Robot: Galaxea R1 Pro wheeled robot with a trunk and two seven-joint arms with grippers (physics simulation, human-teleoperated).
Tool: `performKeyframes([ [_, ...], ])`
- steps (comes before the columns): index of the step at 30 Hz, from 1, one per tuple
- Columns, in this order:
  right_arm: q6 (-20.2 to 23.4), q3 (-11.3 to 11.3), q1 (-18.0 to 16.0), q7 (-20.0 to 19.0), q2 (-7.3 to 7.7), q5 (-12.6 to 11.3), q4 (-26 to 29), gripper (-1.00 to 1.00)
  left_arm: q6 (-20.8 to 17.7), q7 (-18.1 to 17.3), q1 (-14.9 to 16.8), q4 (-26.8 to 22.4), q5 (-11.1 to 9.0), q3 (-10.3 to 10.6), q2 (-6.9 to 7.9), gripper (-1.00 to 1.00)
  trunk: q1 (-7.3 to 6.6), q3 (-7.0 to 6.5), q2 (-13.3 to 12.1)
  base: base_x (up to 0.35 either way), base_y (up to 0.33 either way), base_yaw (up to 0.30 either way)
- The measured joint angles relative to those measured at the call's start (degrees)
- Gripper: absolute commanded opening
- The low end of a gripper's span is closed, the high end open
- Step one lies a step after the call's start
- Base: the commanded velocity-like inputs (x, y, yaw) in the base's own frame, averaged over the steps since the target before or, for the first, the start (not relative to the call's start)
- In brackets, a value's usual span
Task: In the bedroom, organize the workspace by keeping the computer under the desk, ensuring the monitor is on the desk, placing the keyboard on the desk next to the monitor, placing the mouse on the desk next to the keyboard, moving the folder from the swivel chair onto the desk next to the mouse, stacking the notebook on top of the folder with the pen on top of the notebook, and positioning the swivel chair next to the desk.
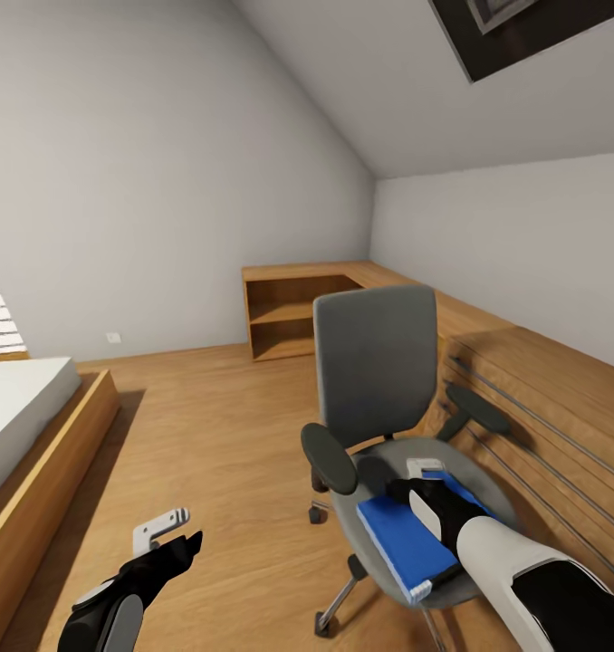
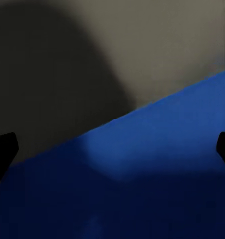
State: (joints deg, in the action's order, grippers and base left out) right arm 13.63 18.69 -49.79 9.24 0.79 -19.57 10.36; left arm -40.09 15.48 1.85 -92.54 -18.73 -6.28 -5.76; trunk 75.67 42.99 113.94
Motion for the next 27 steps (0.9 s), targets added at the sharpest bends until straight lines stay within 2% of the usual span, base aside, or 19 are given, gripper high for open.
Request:
performKeyframes([
  [27, -0.12, -0.07, 0.01, -0.12, 0.02, -0.44, -0.03, 1.00, -0.09, 0.00, -0.01, 0.07, 0.00, 0.00, 0.00, 1.00, -0.03, 0.00, 0.00, -0.071, 0.000, 0.000],
])
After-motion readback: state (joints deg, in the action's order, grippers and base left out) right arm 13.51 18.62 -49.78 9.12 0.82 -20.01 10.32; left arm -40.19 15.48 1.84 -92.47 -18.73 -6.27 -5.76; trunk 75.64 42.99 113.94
